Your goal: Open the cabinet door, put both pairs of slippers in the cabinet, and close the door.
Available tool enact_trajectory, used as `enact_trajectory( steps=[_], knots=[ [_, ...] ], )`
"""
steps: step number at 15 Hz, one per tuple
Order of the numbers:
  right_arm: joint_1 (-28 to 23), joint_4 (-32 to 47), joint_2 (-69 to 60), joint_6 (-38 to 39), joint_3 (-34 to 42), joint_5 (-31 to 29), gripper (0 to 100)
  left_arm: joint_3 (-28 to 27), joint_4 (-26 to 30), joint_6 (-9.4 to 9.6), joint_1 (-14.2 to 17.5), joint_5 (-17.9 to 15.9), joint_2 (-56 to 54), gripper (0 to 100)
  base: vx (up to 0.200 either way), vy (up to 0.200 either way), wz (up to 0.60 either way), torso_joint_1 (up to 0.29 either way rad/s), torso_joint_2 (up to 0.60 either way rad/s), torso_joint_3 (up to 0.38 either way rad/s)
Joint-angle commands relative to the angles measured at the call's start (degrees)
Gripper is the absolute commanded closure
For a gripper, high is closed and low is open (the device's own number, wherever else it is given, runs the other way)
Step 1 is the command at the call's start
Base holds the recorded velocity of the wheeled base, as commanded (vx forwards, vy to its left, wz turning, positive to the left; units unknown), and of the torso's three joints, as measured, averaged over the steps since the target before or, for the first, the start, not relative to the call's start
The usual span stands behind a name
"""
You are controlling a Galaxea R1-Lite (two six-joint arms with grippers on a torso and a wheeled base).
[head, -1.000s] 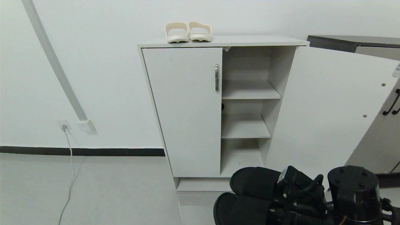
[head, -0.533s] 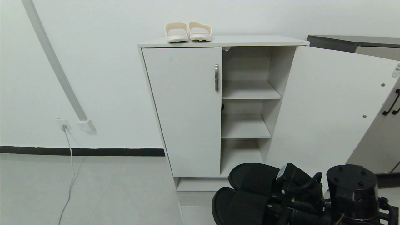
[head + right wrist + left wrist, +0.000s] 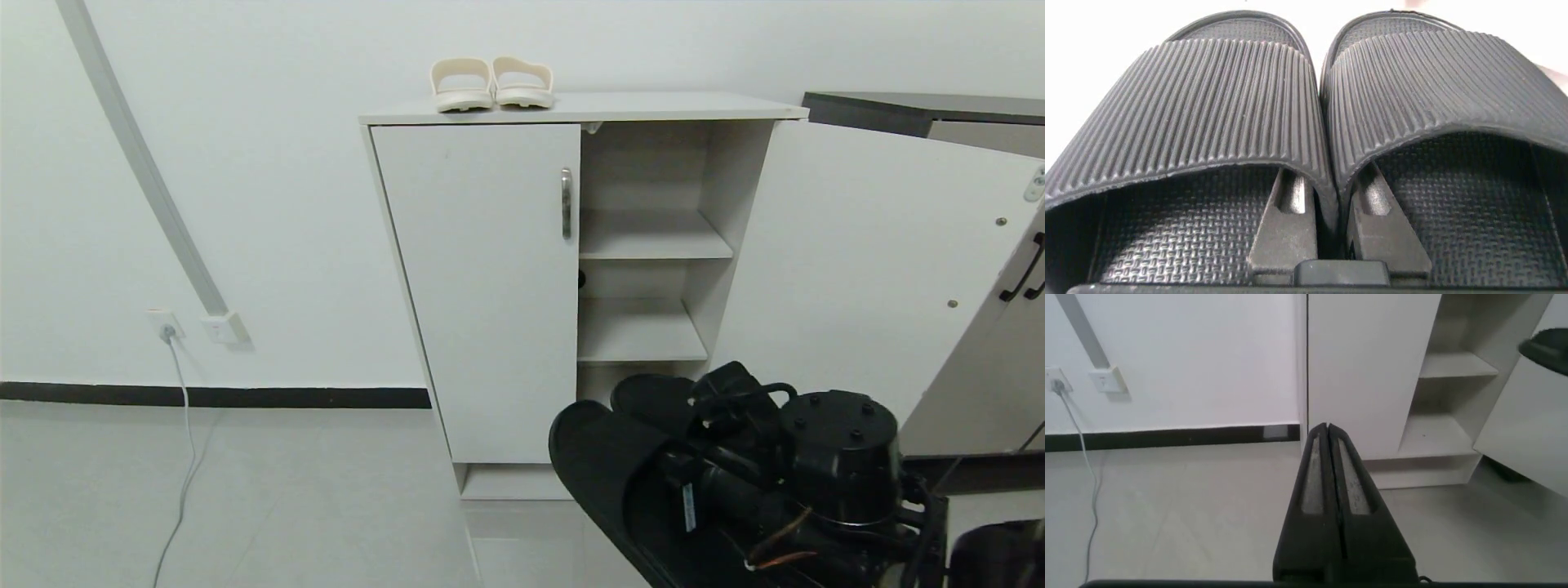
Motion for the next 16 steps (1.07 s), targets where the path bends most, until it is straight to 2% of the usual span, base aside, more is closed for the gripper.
enact_trajectory(
  steps=[1, 4, 6, 8, 11, 16],
  knots=[
    [1.7, 0.1, 9.5, 3.3, -8.4, -7.6, 100, 0.0, 0.0, 0.07, 0.0, 0.0, 0.1, 100, 0.000, 0.000, 0.00, 0.000, 0.00, 0.000],
    [2.3, 0.1, 17.3, 3.2, -16.3, -23.3, 100, 0.0, 0.0, 0.07, 0.0, 0.0, 0.1, 100, 0.000, 0.000, 0.00, 0.000, 0.00, 0.000],
    [2.3, 0.1, 21.3, 3.6, -22.7, -30.5, 100, 0.0, 0.1, 0.07, 0.0, -0.1, 0.1, 100, 0.000, 0.000, 0.00, 0.000, 0.00, 0.000],
    [1.2, 0.1, 24.1, 3.8, -25.5, -33.2, 100, 0.0, 0.0, 0.07, 0.0, 0.0, 0.1, 100, 0.000, 0.000, 0.00, 0.000, 0.00, 0.000],
    [-1.2, 0.0, 25.4, 5.1, -26.7, -34.1, 100, 0.0, 0.0, 0.07, 0.0, 0.0, 0.1, 100, 0.000, 0.000, 0.00, 0.000, 0.00, 0.000],
    [-2.6, 0.0, 25.4, 5.0, -26.5, -34.6, 100, 0.0, 0.1, 0.07, 0.0, 0.0, 0.1, 100, 0.000, -0.200, 0.00, 0.003, 0.01, 0.001]
  ],
)
